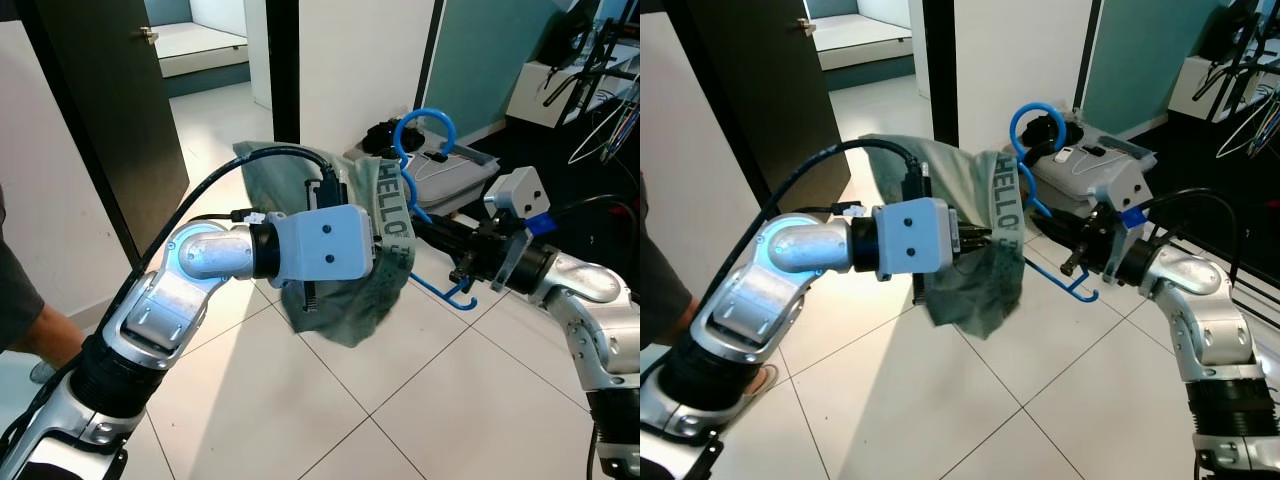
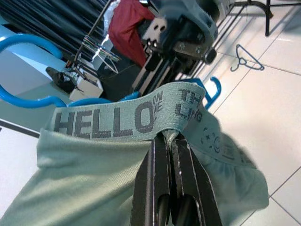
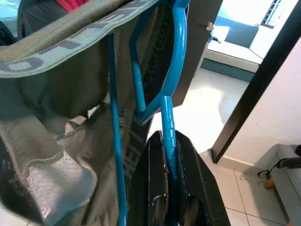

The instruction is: Hang hanger

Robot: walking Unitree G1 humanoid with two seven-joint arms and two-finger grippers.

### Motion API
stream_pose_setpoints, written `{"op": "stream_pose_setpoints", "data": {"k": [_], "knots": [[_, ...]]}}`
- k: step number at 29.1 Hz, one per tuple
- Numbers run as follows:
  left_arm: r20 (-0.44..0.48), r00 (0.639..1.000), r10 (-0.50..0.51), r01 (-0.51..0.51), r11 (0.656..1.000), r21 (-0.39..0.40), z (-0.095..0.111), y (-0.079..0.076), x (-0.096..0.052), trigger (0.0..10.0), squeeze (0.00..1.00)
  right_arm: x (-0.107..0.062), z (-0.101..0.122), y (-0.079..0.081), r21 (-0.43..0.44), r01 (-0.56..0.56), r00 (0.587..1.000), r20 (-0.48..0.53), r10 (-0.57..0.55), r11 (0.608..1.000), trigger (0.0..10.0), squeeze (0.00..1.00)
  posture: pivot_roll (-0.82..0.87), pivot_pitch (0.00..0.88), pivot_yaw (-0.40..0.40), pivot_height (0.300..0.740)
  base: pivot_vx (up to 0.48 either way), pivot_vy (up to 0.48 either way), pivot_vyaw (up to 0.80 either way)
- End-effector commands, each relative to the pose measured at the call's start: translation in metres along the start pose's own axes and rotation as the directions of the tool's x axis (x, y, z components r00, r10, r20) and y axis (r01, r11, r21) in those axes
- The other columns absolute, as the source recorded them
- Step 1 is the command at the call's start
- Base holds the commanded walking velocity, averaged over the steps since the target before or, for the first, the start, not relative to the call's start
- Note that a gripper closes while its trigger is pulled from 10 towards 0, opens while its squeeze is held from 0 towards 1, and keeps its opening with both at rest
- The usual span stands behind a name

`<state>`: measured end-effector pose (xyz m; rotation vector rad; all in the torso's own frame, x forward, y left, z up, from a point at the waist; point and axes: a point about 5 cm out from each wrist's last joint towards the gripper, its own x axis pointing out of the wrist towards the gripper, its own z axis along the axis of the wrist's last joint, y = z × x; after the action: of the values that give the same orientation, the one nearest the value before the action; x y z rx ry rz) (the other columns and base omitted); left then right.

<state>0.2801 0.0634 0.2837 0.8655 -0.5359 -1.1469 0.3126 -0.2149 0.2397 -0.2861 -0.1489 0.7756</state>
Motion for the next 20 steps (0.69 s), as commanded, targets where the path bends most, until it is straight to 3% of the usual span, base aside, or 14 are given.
{"op": "stream_pose_setpoints", "data": {"k": [1,3,4,5,6,9,15,20], "knots": [[-0.035,0.999,-0.006,0.006,1.0,0.008,-0.006,-0.001,-0.002,10.0,0.0,0.002,0.004,-0.001,-0.004,-0.004,1.0,0.019,0.004,1.0,10.0,0.0,-0.05,0.0,-0.013,0.74,0.0,0.0,0.0],[-0.044,0.999,0.008,-0.008,1.0,0.008,-0.007,0.001,-0.003,10.0,0.0,0.002,0.004,-0.001,-0.003,-0.007,1.0,0.02,0.007,1.0,10.0,0.0,-0.05,0.0,-0.013,0.74,0.0,0.0,0.0],[-0.059,0.998,0.01,-0.01,1.0,0.007,-0.01,0.003,-0.004,10.0,0.49,0.003,0.004,0.0,-0.003,-0.01,1.0,0.02,0.011,1.0,10.0,0.0,-0.05,0.0,-0.011,0.74,0.0,0.0,0.0],[-0.061,0.998,0.024,-0.024,1.0,0.005,-0.011,0.004,-0.004,10.0,0.49,0.003,0.004,0.0,-0.001,-0.012,1.0,0.022,0.012,1.0,10.0,0.0,-0.05,0.0,-0.011,0.74,0.0,0.0,0.0],[-0.065,0.997,0.038,-0.038,0.999,0.004,-0.011,0.005,-0.004,10.0,1.0,0.003,0.004,0.0,0.0,-0.014,1.0,0.023,0.014,1.0,10.0,0.0,-0.05,0.0,-0.01,0.74,0.0,0.0,0.0],[-0.12,0.991,0.055,-0.049,0.997,0.051,-0.018,0.008,-0.008,10.0,1.0,0.0,0.003,0.002,0.002,-0.031,0.999,0.015,0.031,1.0,10.0,0.0,-0.05,0.0,-0.01,0.74,0.0,0.0,0.0],[-0.161,0.986,0.044,-0.033,0.997,0.073,-0.022,0.007,-0.011,10.0,1.0,-0.001,0.003,0.002,0.002,-0.038,0.999,0.01,0.038,0.999,10.0,0.0,-0.05,0.0,-0.012,0.74,0.0,0.0,0.0],[-0.186,0.979,0.081,-0.065,0.994,0.086,-0.025,0.018,-0.02,10.0,1.0,-0.004,0.003,0.0,-0.004,-0.045,0.999,0.003,0.045,0.999,10.0,0.0,-0.05,0.0,-0.014,0.74,0.0,0.0,0.0]]}}
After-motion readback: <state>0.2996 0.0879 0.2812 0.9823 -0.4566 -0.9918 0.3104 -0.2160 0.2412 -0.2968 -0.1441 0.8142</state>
